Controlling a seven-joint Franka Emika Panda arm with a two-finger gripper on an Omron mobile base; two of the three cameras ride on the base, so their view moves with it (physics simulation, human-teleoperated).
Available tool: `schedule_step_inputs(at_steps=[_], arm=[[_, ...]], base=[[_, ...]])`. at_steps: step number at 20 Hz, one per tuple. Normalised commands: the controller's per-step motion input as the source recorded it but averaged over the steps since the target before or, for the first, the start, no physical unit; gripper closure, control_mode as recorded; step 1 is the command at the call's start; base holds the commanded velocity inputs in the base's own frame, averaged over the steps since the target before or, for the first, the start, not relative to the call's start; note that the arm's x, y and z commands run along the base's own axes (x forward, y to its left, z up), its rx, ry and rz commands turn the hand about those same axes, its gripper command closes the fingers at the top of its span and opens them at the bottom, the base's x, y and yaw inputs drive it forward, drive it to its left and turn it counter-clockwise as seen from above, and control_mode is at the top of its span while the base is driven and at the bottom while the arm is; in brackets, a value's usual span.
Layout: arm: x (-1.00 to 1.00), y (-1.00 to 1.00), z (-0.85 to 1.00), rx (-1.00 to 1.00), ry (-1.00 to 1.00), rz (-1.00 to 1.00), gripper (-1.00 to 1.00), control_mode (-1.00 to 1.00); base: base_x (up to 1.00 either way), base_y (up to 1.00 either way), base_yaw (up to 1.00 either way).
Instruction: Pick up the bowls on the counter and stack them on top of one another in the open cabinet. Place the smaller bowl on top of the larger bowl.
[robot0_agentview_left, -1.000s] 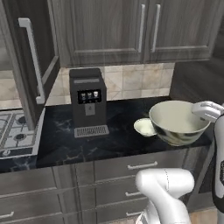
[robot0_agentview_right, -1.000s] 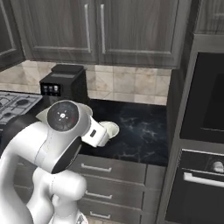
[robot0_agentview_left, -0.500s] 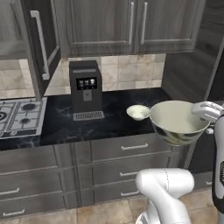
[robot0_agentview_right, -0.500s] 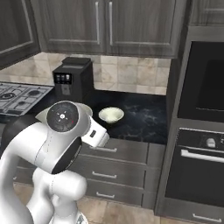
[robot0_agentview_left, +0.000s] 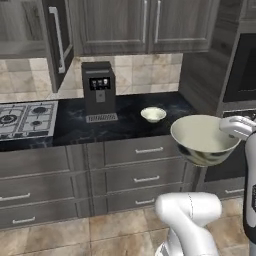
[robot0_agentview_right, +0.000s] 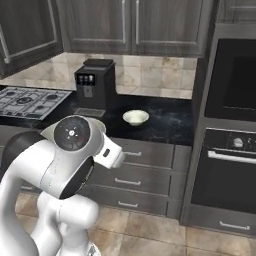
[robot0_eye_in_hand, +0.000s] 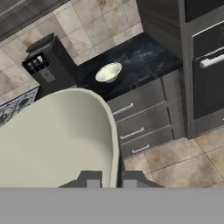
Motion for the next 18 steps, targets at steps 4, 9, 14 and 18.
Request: schedule_step_inputs(at_steps=[4, 9, 14, 18], arm=[[0.0, 0.0, 0.0, 0.0, 0.0, 0.0, 1.0, 1.0], [0.0, 0.0, 0.0, 0.0, 0.0, 0.0, 1.0, 1.0], [0.0, 0.0, 0.0, 0.0, 0.0, 0.0, 1.0, 1.0], [0.0, 0.0, 0.0, 0.0, 0.0, 0.0, 1.0, 1.0]], base=[[-0.29, 0.62, 0.0], [-0.17, 0.62, 0.0], [-0.16, 0.62, 0.0], [-0.16, 0.62, 0.0]])
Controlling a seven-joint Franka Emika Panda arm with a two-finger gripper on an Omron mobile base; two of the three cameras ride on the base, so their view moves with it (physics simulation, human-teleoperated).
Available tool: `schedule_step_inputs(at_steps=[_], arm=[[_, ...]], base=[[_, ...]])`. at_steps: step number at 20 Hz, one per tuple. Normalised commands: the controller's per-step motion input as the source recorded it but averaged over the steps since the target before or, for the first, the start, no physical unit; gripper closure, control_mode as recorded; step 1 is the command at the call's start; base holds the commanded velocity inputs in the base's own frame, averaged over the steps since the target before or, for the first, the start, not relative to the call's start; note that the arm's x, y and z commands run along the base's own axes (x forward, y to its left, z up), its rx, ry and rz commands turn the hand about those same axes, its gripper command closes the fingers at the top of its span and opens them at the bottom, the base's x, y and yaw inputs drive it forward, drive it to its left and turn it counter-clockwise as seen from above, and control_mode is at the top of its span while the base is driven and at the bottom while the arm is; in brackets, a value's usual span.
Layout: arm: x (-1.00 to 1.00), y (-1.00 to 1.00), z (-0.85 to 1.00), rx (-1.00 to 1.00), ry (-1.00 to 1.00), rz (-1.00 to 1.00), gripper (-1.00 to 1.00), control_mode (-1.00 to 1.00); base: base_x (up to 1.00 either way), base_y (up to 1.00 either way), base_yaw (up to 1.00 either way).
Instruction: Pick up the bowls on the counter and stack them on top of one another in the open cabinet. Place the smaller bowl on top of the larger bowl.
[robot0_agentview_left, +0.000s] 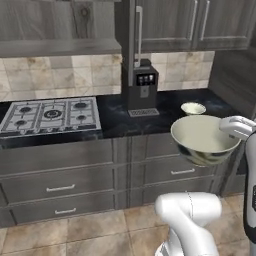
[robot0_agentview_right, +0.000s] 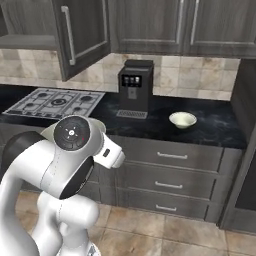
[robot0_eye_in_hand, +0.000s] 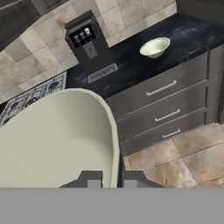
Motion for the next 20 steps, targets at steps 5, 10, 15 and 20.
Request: schedule_step_inputs(at_steps=[5, 10, 15, 20], arm=[[0.0, 0.0, 0.0, 0.0, 0.0, 0.0, 1.0, 1.0], [0.0, 0.0, 0.0, 0.0, 0.0, 0.0, 1.0, 1.0], [0.0, 0.0, 0.0, 0.0, 0.0, 0.0, 1.0, 1.0], [0.0, 0.0, 0.0, 0.0, 0.0, 0.0, 1.0, 1.0]], base=[[-0.18, 0.62, 0.0], [-0.18, 0.62, 0.0], [-0.17, 0.62, 0.0], [-0.16, 0.62, 0.0]])
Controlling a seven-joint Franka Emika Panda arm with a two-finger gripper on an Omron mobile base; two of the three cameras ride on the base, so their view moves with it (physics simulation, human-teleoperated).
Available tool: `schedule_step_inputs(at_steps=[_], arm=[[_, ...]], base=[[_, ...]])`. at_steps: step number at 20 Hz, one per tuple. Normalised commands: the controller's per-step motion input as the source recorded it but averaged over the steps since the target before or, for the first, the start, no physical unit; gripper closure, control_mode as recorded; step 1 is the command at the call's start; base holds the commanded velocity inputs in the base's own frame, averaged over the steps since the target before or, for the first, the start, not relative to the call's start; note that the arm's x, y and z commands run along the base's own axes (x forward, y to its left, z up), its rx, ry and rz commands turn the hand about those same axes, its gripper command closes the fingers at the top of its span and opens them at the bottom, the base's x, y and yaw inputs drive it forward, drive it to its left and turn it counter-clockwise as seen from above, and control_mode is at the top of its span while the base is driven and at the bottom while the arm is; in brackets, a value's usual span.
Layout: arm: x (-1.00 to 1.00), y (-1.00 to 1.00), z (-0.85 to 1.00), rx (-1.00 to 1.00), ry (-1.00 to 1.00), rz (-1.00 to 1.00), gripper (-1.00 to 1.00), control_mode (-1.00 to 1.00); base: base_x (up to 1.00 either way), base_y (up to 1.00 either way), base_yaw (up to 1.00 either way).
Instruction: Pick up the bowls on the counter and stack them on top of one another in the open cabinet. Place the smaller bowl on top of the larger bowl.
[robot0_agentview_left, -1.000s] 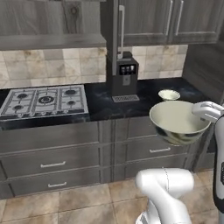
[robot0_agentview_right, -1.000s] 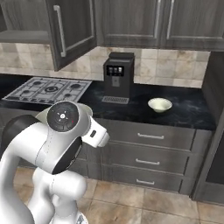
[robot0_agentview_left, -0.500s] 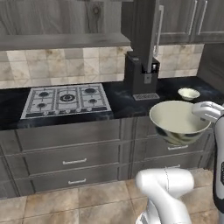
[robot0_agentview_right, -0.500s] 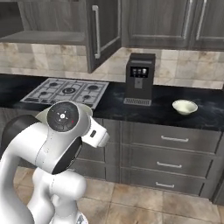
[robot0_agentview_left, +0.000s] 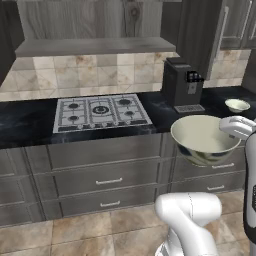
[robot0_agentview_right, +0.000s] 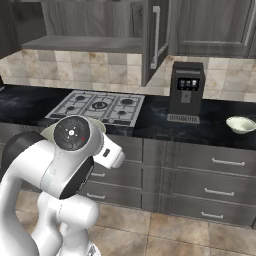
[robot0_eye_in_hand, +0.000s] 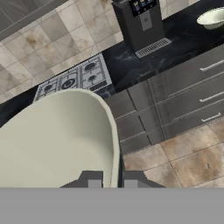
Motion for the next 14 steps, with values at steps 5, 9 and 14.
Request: schedule_step_inputs(at_steps=[5, 9, 14], arm=[[0.0, 0.0, 0.0, 0.0, 0.0, 0.0, 1.0, 1.0], [0.0, 0.0, 0.0, 0.0, 0.0, 0.0, 1.0, 1.0], [0.0, 0.0, 0.0, 0.0, 0.0, 0.0, 1.0, 1.0]], base=[[-0.15, 0.62, 0.0], [-0.15, 0.62, 0.0], [-0.07, 0.62, 0.0]])
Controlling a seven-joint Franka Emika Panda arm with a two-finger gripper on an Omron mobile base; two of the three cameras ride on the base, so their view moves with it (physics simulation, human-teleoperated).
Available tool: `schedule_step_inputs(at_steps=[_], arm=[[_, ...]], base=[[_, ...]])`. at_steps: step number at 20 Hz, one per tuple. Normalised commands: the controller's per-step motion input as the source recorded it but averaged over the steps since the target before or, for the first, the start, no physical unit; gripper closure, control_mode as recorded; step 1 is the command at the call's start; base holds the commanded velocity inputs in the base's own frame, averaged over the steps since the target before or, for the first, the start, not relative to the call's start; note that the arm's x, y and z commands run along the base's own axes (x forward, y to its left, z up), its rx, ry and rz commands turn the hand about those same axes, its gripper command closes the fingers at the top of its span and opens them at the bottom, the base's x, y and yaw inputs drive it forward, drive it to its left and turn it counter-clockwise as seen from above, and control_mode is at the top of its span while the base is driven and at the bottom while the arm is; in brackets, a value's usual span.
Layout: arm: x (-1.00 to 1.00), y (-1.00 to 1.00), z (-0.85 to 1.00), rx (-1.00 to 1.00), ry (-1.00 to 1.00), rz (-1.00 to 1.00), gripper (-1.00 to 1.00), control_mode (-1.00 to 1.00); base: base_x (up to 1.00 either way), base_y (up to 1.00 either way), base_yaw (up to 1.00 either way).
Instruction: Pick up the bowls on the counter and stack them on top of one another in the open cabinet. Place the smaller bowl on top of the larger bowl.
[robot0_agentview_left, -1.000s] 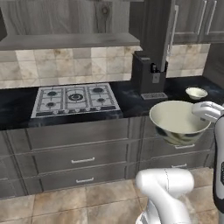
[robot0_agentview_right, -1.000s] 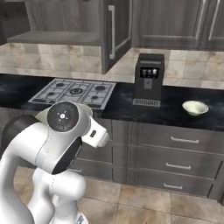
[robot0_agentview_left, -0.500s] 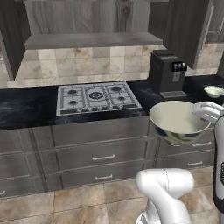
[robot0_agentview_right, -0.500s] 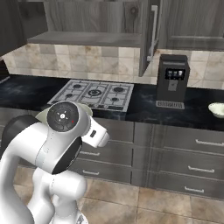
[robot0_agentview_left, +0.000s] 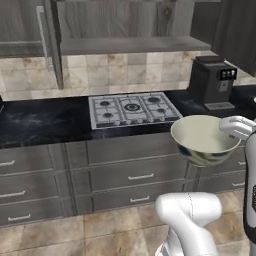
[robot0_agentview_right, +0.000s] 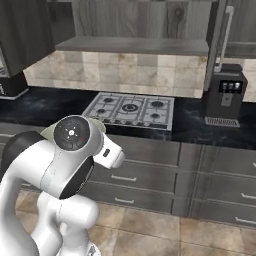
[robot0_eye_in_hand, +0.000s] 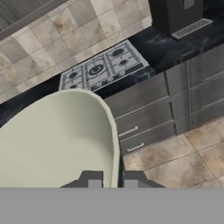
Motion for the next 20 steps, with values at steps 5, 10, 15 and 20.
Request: schedule_step_inputs(at_steps=[5, 10, 15, 20], arm=[[0.0, 0.0, 0.0, 0.0, 0.0, 0.0, 1.0, 1.0], [0.0, 0.0, 0.0, 0.0, 0.0, 0.0, 1.0, 1.0], [0.0, 0.0, 0.0, 0.0, 0.0, 0.0, 1.0, 1.0], [0.0, 0.0, 0.0, 0.0, 0.0, 0.0, 1.0, 1.0]], base=[[0.36, 0.37, -0.01], [0.6, -0.03, 0.03], [0.61, -0.01, 0.03], [0.62, 0.0, 0.02]])
